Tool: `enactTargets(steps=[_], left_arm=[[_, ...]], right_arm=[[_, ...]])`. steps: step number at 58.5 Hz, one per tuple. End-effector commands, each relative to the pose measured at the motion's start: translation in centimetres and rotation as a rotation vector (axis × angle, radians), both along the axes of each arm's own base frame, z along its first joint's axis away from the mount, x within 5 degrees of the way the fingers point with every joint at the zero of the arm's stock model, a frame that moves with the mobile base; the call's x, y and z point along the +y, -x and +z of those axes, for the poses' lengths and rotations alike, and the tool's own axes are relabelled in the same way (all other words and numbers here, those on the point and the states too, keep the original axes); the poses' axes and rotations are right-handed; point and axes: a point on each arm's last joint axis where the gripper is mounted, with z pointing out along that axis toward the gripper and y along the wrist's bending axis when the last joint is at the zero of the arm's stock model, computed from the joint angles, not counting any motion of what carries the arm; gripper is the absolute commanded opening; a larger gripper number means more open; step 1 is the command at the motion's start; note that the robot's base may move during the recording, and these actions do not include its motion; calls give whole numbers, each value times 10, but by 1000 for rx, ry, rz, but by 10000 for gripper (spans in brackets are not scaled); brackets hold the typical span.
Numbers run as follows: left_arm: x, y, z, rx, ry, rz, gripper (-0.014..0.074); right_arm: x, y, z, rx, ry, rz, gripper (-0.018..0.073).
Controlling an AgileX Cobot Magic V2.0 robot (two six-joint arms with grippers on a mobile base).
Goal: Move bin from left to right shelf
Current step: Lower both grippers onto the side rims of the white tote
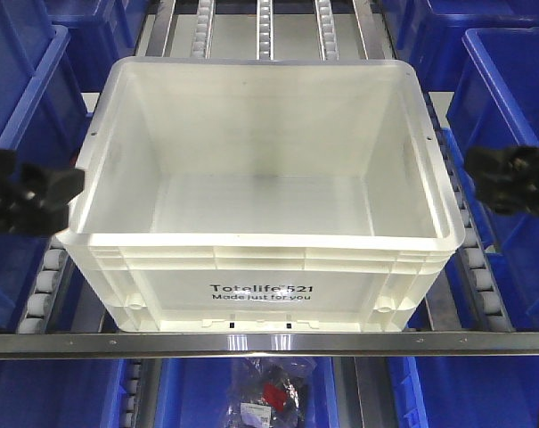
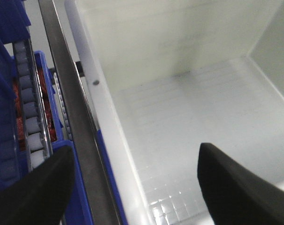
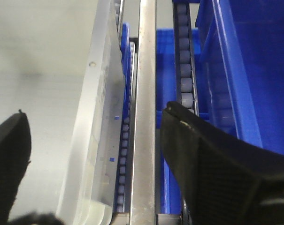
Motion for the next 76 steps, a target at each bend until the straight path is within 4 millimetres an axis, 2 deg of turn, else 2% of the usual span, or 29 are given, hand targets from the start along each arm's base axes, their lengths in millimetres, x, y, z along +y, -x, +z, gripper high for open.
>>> enactTargets(steps=[1,11,19,30,44,56,76], left_arm=[[-10,-23,18,-41,24,-2,531],[-23,-63,27,43,13,17,531],[-31,-88,28,95,21,40,528],[-37,-109,24,152,-9,68,523],[-35,-124,15,180,-15,161,523],[-38,-134,-1,230,-26,174,523],[-26,-143,-10,262,-18,221,523]], right_arm=[[5,-22,19,-19,-3,3,527],[17,-68,25,137,-11,-4,527],[26,-99,20,272,-19,-1,527],[31,-125,15,383,70,34,527],[35,-141,11,430,90,43,527],[36,-147,4,439,94,42,527],[37,-155,-7,461,103,41,490]])
